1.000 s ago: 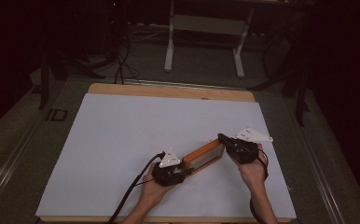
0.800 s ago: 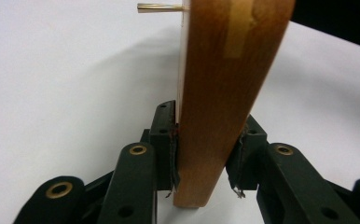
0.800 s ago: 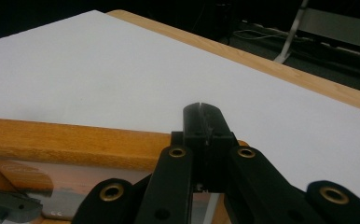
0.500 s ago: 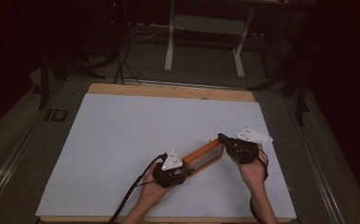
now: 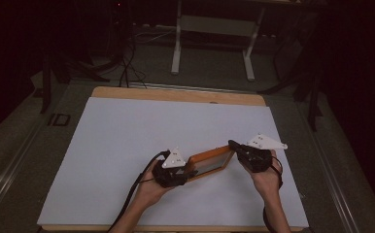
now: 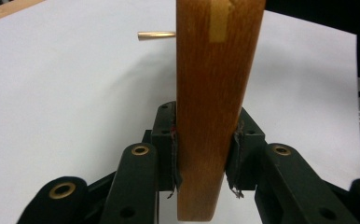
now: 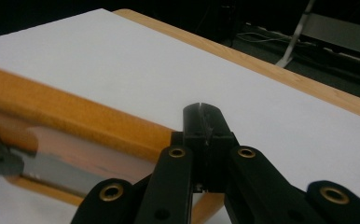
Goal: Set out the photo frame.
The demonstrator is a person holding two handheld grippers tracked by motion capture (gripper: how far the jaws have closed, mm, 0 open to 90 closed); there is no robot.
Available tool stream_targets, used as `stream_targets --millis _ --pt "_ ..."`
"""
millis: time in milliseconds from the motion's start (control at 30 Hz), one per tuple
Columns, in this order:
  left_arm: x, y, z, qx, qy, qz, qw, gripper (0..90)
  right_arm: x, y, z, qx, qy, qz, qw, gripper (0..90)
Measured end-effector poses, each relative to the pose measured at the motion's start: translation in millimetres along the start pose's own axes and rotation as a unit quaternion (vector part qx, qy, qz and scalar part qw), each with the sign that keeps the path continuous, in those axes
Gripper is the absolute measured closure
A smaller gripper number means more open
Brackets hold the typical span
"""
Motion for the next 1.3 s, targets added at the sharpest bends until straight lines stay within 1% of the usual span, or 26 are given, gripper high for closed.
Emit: stream_targets --millis 167,267,400,500,633,733,800,933,1033,1100,1167,1233,1300 --pt "8.8 5.6 -8.8 -0.001 -0.013 0.001 0.9999 69.1 0.6 -0.2 -1.3 0.000 0.004 0.001 1.0000 90.0" --pt "13.5 10.3 -13.7 -0.004 -0.023 0.001 0.9997 69.2 1.8 0.0 -2.3 -0.001 0.009 -0.004 0.9999 90.0" --pt "23.9 18.5 -21.4 -0.008 -0.034 -0.007 0.9994 69.3 3.2 1.3 -4.2 -0.003 0.017 -0.010 0.9998 90.0" --pt "31.8 26.3 -28.5 -0.011 -0.036 -0.011 0.9992 69.3 3.3 1.4 -5.8 -0.004 0.019 -0.011 0.9998 89.2" --pt "39.4 35.9 -37.2 -0.009 -0.037 -0.009 0.9992 69.3 0.8 -0.4 -7.1 -0.003 0.019 -0.010 0.9998 87.9" --pt "43.5 42.8 -41.9 -0.007 -0.042 -0.004 0.9991 69.3 0.7 -1.5 -8.0 0.001 0.030 -0.013 0.9995 86.3" --pt "45.5 47.2 -43.6 -0.005 -0.046 0.003 0.9989 69.3 2.1 -1.4 -7.9 0.004 0.038 -0.019 0.9991 84.8" --pt "45.6 53.4 -45.3 -0.003 -0.045 0.012 0.9989 69.2 6.0 -0.9 -6.0 0.008 0.052 -0.027 0.9983 78.5" --pt "44.7 55.4 -45.6 0.001 -0.048 0.018 0.9987 69.2 8.6 -1.4 -3.4 0.016 0.063 -0.031 0.9974 72.2" --pt "44.1 57.4 -45.6 0.004 -0.052 0.022 0.9984 69.2 10.7 -2.1 -1.3 0.021 0.077 -0.032 0.9963 64.6" --pt "43.7 60.0 -45.7 0.007 -0.056 0.030 0.9980 69.2 12.8 -2.2 0.8 0.024 0.086 -0.031 0.9955 53.9" --pt "43.0 62.6 -45.8 0.011 -0.060 0.036 0.9975 69.1 14.9 -1.9 2.9 0.026 0.100 -0.036 0.9940 46.9" --pt "42.1 65.1 -45.7 0.016 -0.065 0.046 0.9967 69.1 18.4 -1.5 5.3 0.031 0.114 -0.045 0.9919 43.2"
Point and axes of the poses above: each handheld gripper's, and its own axes: z roughly forward along the jaws, y roughly out of its top, x roughly to its left, the point moved 1 cm from there along z, roughly forward along the jaws, and after that the axes turned 9 degrees about z, right-handed, at the moved point
